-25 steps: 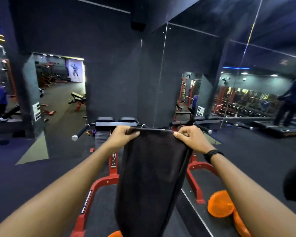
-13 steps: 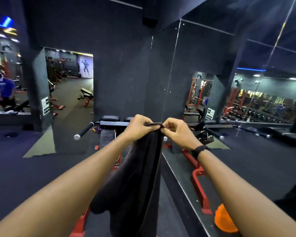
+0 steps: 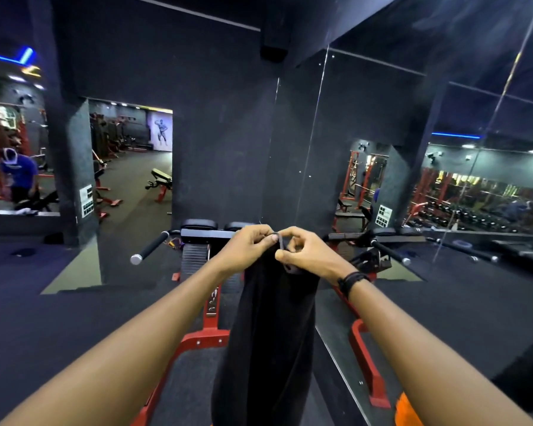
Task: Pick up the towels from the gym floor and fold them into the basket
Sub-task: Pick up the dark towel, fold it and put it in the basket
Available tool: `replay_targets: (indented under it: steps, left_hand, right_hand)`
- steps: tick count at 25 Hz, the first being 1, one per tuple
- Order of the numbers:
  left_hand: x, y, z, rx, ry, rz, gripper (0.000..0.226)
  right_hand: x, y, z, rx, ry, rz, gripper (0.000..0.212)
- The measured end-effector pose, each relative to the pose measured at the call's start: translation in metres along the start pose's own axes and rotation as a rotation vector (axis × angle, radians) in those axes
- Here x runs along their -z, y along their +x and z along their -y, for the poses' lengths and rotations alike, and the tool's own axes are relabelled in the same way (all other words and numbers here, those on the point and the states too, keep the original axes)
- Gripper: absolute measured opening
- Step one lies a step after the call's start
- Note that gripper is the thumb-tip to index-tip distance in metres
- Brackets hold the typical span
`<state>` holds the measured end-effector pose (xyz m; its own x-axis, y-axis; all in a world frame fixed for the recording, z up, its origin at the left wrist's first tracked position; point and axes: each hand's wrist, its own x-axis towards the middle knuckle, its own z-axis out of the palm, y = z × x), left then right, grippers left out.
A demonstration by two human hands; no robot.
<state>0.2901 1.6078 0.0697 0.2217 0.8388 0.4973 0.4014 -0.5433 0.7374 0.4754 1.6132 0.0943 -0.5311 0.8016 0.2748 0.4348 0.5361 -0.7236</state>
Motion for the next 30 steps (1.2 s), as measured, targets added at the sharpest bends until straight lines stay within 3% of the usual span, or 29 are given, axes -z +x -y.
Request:
replay_targets:
  steps: [2, 5, 8, 10, 11, 13, 14, 15, 17, 18, 19, 21, 24, 26, 28, 29, 30]
  left_hand:
    - [0.001, 0.0, 0.006, 0.034, 0.02, -0.09, 0.029]
    - [-0.002, -0.009, 0.011, 0.075, -0.05, -0.143, 0.028]
    - [-0.006, -0.028, 0.025, 0.15, -0.22, 0.098, 0.016]
    - [-0.008, -0.045, 0.045, 0.239, -0.109, 0.323, 0.032]
    - [-0.007, -0.051, 0.055, 0.249, -0.038, 0.326, 0.046]
    - [-0.003, -0.052, 0.066, 0.219, -0.031, 0.096, 0.062]
    - [0.0, -0.048, 0.063, 0.179, -0.038, -0.021, 0.056]
    - [0.002, -0.041, 0.055, 0.14, -0.033, -0.082, 0.043]
    - [-0.001, -0.028, 0.03, 0.046, 0.021, -0.028, 0.026]
    - [-0.006, -0.023, 0.016, -0.005, 0.053, 0.021, 0.024]
    - [-0.012, -0.019, 0.007, -0.044, 0.071, 0.057, 0.022]
    - [-0.018, -0.017, 0.006, -0.029, 0.025, 0.069, 0.018]
    - [-0.014, -0.035, 0.019, 0.07, -0.093, 0.081, 0.016]
    - [-0.015, -0.045, 0.023, 0.08, -0.13, 0.119, 0.013]
    - [-0.015, -0.043, 0.016, 0.021, -0.079, 0.164, 0.021]
    - [-0.016, -0.04, 0.011, -0.015, -0.029, 0.187, 0.022]
    - [-0.017, -0.038, 0.007, -0.031, 0.004, 0.176, 0.018]
  right_hand:
    - [0.001, 0.003, -0.003, -0.039, -0.164, 0.058, 0.057]
    - [0.005, 0.001, -0.007, 0.013, -0.287, -0.031, 0.029]
    - [0.012, 0.002, -0.008, 0.085, -0.183, -0.231, 0.026]
    - [0.021, 0.008, -0.015, 0.049, -0.025, -0.417, 0.023]
    - [0.026, 0.009, -0.019, 0.015, 0.085, -0.527, 0.023]
    - [0.035, 0.003, -0.023, -0.024, 0.232, -0.622, 0.018]
    - [0.04, -0.002, -0.022, -0.015, 0.229, -0.558, 0.015]
    - [0.042, -0.007, -0.02, -0.008, 0.145, -0.416, 0.032]
    - [0.037, -0.012, -0.015, -0.007, -0.053, -0.09, 0.066]
    - [0.031, -0.012, -0.014, 0.005, -0.116, 0.03, 0.067]
    - [0.024, -0.011, -0.014, 0.016, -0.166, 0.109, 0.055]
    - [0.014, -0.007, -0.015, 0.042, -0.213, 0.03, 0.015]
    - [0.028, -0.006, -0.025, 0.06, -0.208, -0.259, 0.026]
    - [0.032, -0.012, -0.02, 0.091, -0.142, -0.1, 0.016]
    - [0.021, -0.016, -0.013, 0.08, -0.187, 0.117, 0.062]
    - [0.013, -0.016, -0.009, 0.075, -0.226, 0.168, 0.064]
    - [0.006, -0.012, -0.013, 0.073, -0.257, 0.182, 0.045]
